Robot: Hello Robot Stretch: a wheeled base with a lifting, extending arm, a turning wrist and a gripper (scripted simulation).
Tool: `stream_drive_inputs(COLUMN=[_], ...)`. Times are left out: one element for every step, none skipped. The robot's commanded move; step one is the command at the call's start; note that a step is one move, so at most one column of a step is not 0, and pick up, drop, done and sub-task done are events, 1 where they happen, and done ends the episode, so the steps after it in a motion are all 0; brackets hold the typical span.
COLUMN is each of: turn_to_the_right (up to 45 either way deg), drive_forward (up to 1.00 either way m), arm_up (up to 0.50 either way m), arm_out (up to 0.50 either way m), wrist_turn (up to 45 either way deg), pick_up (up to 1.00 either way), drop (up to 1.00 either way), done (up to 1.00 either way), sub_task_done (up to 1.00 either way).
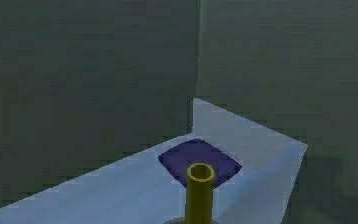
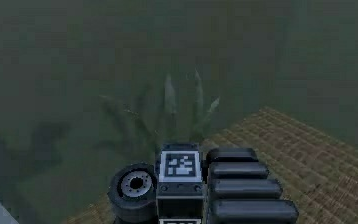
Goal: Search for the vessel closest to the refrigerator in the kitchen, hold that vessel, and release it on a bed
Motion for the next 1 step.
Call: stream_drive_inputs(turn_to_the_right=[-45.0], drive_forward=[0.0], arm_up=[0.0], arm_out=[0.0], wrist_turn=[0.0], pick_up=[0.0], drop=[0.0], done=[0.0], sub_task_done=[0.0])
